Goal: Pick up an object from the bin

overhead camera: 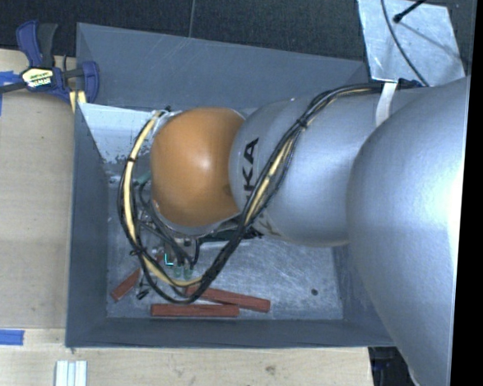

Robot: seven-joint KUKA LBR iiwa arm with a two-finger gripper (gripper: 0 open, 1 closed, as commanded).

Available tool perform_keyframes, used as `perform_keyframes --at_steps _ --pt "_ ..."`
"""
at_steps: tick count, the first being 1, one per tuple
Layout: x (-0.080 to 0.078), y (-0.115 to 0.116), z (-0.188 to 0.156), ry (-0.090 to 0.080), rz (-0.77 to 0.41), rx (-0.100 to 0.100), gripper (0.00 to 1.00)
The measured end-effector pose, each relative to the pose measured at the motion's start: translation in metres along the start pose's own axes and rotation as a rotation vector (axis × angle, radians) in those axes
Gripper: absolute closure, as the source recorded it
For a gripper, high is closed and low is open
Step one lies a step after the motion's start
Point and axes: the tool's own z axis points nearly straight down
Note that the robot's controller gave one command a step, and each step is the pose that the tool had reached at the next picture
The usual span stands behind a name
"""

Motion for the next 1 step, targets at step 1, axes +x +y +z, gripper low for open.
perform_keyframes --at_steps 1 --pt "0.0199 -0.0075 0.0816 -0.017 -0.351 -0.003 0.0"
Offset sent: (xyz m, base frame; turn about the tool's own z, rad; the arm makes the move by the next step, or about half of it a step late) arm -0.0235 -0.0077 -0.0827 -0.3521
